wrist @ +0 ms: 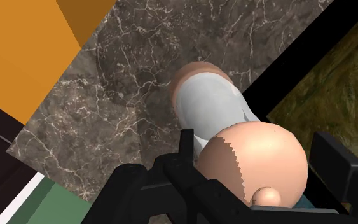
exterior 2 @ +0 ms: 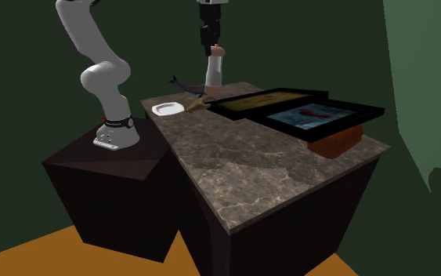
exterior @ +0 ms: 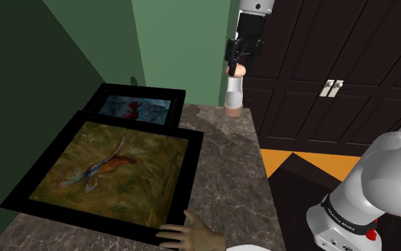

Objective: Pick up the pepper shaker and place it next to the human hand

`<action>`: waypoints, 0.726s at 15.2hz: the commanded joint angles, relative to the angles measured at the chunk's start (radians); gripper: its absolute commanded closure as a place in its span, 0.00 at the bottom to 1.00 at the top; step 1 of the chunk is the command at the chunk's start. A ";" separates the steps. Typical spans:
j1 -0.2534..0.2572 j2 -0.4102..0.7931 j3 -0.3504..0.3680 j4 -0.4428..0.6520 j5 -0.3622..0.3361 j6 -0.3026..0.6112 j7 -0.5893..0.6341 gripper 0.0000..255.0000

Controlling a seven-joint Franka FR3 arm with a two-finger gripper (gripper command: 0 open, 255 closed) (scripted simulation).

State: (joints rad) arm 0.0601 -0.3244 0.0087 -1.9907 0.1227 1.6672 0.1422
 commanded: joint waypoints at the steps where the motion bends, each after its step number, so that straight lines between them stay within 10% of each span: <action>1: 0.014 -0.051 0.026 -0.040 0.009 -0.006 0.039 1.00; 11: 0.091 -0.288 0.162 -0.224 0.091 -0.030 0.226 1.00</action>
State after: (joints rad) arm 0.1425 -0.5956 0.1555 -2.2047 0.2033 1.6398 0.3466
